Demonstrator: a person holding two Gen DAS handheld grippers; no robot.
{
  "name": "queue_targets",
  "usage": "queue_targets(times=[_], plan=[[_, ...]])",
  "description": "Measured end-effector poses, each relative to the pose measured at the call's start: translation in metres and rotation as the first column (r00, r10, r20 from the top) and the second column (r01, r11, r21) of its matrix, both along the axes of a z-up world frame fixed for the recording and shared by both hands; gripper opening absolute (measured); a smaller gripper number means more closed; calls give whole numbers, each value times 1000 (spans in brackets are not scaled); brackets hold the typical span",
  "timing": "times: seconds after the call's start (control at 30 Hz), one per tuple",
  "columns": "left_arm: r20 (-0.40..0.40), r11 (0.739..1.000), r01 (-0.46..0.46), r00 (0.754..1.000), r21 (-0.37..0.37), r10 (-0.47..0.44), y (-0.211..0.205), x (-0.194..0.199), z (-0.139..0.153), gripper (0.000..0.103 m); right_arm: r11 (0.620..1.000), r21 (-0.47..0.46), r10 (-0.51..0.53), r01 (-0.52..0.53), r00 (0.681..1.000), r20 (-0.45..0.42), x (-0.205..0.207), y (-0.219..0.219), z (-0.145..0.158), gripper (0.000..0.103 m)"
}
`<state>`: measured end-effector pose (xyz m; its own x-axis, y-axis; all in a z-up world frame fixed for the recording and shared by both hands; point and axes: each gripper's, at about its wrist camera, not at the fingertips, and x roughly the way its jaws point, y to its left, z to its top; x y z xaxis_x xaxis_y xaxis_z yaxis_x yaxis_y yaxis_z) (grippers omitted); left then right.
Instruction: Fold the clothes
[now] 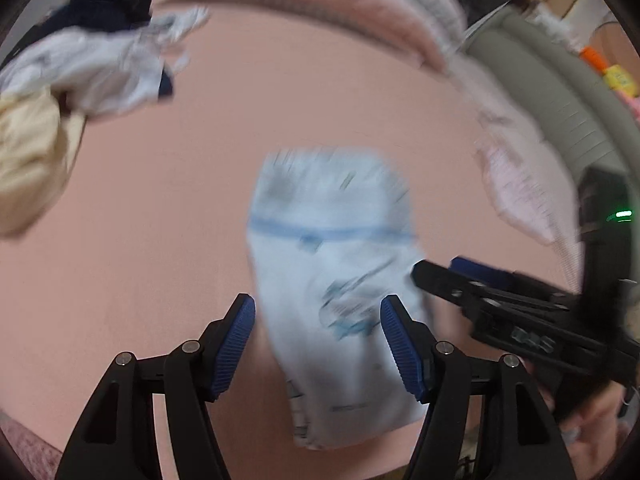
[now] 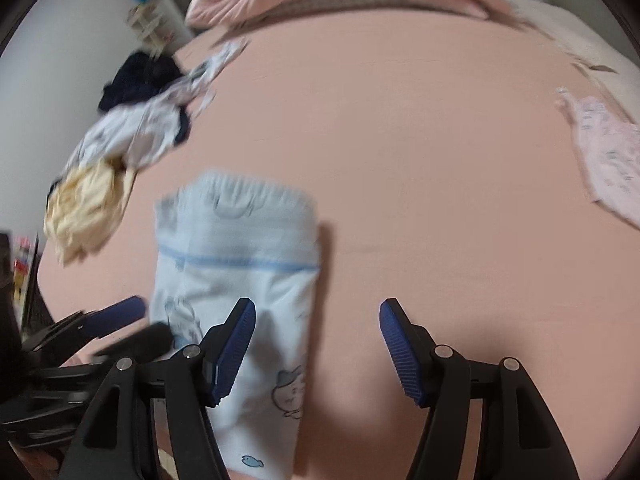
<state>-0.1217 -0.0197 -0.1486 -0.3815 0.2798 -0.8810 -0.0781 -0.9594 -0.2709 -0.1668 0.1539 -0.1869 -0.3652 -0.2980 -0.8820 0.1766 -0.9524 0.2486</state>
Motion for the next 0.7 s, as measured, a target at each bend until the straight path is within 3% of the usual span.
queue_targets(times=[0.07, 0.13, 0.23, 0.33, 0.4, 0.47, 0.57, 0.7], plan=[[40, 998, -5, 999, -61, 7, 0, 2, -16, 63, 1000, 29, 4, -3, 999, -32, 1, -4, -10, 65], [8, 997, 6, 1000, -82, -5, -1, 10, -10, 63, 999, 43, -8, 10, 999, -44, 0, -3, -12, 65], [-17, 996, 6, 1000, -94, -8, -6, 19, 2, 61, 997, 61, -43, 46, 998, -56, 1, 5, 6, 65], [-37, 996, 6, 999, -86, -9, -9, 29, 13, 60, 999, 29, -13, 15, 997, -72, 13, 7, 24, 65], [-46, 992, 56, 997, -109, -61, 0, 38, 14, 60, 1000, 4, 14, -14, 998, -65, 24, 7, 32, 66], [-18, 988, 66, 997, -138, -69, 3, 43, 6, 60, 998, 15, 61, -60, 996, -61, 37, 3, 27, 67], [30, 987, 58, 998, -148, -54, -1, 48, -7, 63, 985, 122, 118, -121, 993, 28, 48, -6, -5, 66], [36, 991, 41, 999, -130, -37, -16, 56, 2, 63, 990, 88, 106, -109, 994, 37, 50, 9, -1, 67]])
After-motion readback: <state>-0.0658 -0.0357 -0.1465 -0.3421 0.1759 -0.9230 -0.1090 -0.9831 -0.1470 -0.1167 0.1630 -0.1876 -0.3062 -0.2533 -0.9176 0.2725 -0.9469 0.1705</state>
